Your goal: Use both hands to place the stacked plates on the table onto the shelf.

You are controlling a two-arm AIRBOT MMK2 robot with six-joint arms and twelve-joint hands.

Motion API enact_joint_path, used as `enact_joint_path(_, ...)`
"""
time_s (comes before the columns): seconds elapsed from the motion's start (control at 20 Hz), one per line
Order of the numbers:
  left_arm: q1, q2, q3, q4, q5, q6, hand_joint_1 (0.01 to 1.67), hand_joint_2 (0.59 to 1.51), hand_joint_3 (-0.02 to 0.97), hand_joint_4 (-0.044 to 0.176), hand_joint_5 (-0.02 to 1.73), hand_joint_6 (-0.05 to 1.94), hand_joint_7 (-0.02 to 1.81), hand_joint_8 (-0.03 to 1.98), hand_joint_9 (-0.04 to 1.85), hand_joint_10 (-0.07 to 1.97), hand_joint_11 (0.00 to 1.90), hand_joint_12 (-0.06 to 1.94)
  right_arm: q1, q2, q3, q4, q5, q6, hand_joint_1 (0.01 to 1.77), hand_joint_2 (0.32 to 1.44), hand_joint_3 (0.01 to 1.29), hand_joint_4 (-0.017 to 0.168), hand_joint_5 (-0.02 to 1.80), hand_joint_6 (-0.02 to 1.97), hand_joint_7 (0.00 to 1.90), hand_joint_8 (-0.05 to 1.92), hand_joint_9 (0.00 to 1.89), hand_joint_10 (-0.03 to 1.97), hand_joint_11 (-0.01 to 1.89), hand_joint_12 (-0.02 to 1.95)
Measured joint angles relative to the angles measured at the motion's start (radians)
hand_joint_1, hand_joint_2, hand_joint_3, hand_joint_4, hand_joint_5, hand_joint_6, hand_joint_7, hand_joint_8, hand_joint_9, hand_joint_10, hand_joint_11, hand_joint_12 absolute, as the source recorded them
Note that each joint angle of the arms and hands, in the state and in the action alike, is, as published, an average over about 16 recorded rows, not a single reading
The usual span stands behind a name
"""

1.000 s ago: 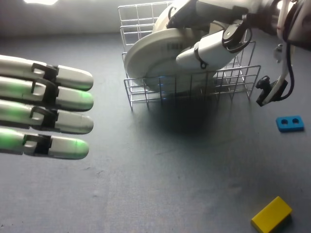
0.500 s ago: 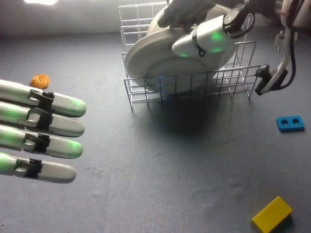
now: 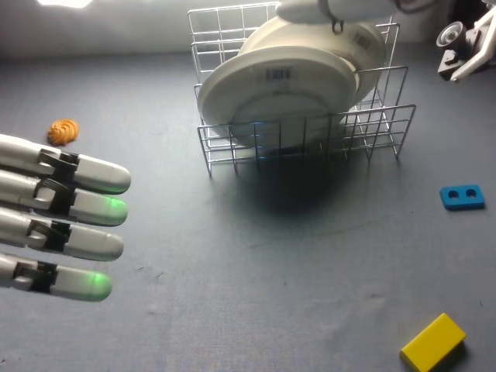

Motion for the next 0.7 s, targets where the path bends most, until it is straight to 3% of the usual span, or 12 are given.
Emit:
enact_joint_path(0.15, -0.002, 0.002, 0.0, 0.006, -0.006, 0.0, 0.02, 1.108, 0.014, 0.008, 0.27, 0.44, 0.34, 0.43, 0.3, 0.44, 0.25, 0.54, -0.016, 0.064, -0.061, -0.177, 0.019, 0.068, 0.71, 1.07, 0.01, -0.002, 0.89, 0.35, 0.96, 0.4, 0.88, 0.54, 0.48, 1.49)
enact_joint_path(0.35, -0.006, 0.003, -0.001, 0.013, -0.011, 0.0, 0.1, 1.167, 0.016, 0.044, 0.63, 0.92, 0.72, 0.91, 0.69, 0.91, 0.66, 1.02, -0.072, 0.156, -0.135, -0.416, 0.054, 0.203, 0.56, 1.13, 0.01, 0.012, 1.04, 0.81, 1.11, 0.87, 1.06, 0.98, 0.8, 1.64)
enact_joint_path(0.55, -0.008, 0.003, -0.001, 0.018, -0.012, -0.001, 0.14, 1.197, 0.015, 0.06, 0.85, 1.25, 0.97, 1.24, 0.94, 1.24, 0.91, 1.38, -0.114, 0.211, -0.174, -0.551, 0.07, 0.3, 0.41, 1.16, 0.01, 0.023, 1.13, 1.1, 1.2, 1.18, 1.16, 1.29, 0.99, 1.76)
enact_joint_path(0.7, -0.011, 0.003, -0.001, 0.022, -0.012, -0.001, 0.18, 1.225, 0.016, 0.078, 1.08, 1.63, 1.21, 1.62, 1.19, 1.62, 1.18, 1.76, -0.152, 0.252, -0.194, -0.636, 0.085, 0.382, 0.34, 1.17, 0.01, 0.032, 1.25, 1.43, 1.31, 1.54, 1.27, 1.64, 1.21, 1.88)
